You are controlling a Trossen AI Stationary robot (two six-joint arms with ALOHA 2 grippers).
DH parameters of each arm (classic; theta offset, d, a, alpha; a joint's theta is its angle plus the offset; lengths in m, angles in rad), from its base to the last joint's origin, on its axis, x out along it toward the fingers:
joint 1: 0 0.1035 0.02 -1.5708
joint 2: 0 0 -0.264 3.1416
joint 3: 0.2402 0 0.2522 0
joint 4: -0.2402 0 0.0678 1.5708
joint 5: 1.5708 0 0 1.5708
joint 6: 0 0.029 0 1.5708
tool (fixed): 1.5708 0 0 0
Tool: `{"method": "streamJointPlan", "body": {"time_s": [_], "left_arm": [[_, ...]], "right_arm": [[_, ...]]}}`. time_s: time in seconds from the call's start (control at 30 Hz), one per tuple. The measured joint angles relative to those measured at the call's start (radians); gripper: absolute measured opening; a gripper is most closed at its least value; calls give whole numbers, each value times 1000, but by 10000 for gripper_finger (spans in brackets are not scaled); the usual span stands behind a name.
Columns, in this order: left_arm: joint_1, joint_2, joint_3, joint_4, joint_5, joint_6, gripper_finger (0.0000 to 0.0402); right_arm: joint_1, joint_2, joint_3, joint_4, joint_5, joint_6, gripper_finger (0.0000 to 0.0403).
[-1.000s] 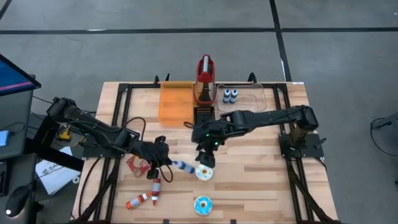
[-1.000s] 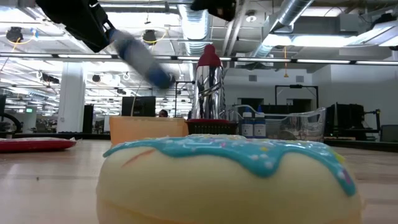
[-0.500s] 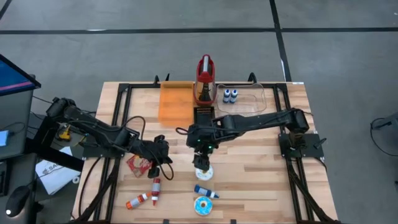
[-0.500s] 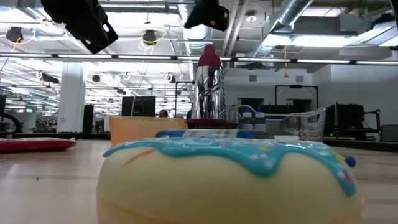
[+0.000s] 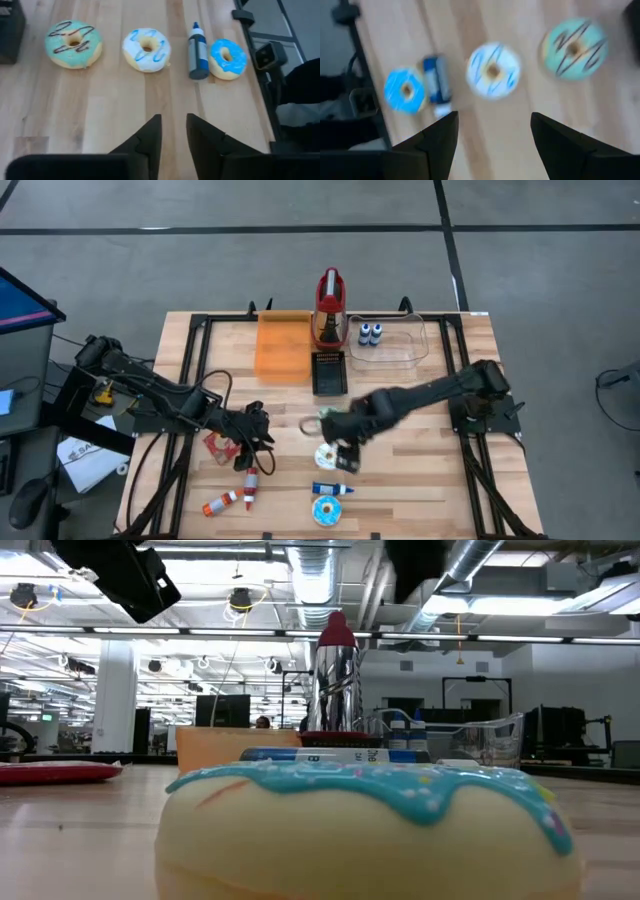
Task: Pick & Place Food Item
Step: Put the blue food coloring bottle into the transparent bin
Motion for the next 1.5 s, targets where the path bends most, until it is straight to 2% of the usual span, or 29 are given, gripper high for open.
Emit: {"method": "streamJointPlan", "body": {"time_s": [0.13,0.23,0.3,0.4,0.47,0.6,0.77,0.93,1.13,1.5], "left_arm": [[-23,-8,-1,-10,-5,1,120],[-42,-7,-1,-13,-18,3,138],[-57,-7,-1,-9,-34,14,148],[-82,-10,-1,17,-71,64,162],[-101,-26,-1,39,-95,100,172],[-111,-88,-1,54,-136,119,194],[-110,-191,-1,55,-237,106,213],[-109,-253,-1,45,-286,79,221],[-108,-262,-1,42,-292,11,220],[-108,-262,-1,11,-292,-73,217]], "right_arm": [[83,-129,-217,152,59,163,240],[136,-264,-450,446,124,360,240],[178,-335,-619,729,219,438,240],[251,-383,-807,1103,413,368,237],[294,-374,-869,1219,512,261,231],[347,-301,-898,1193,604,147,221],[374,-196,-903,1204,637,180,221],[387,-85,-902,1350,645,227,222],[416,31,-902,1502,643,245,221],[433,114,-902,1554,645,239,221]]}}
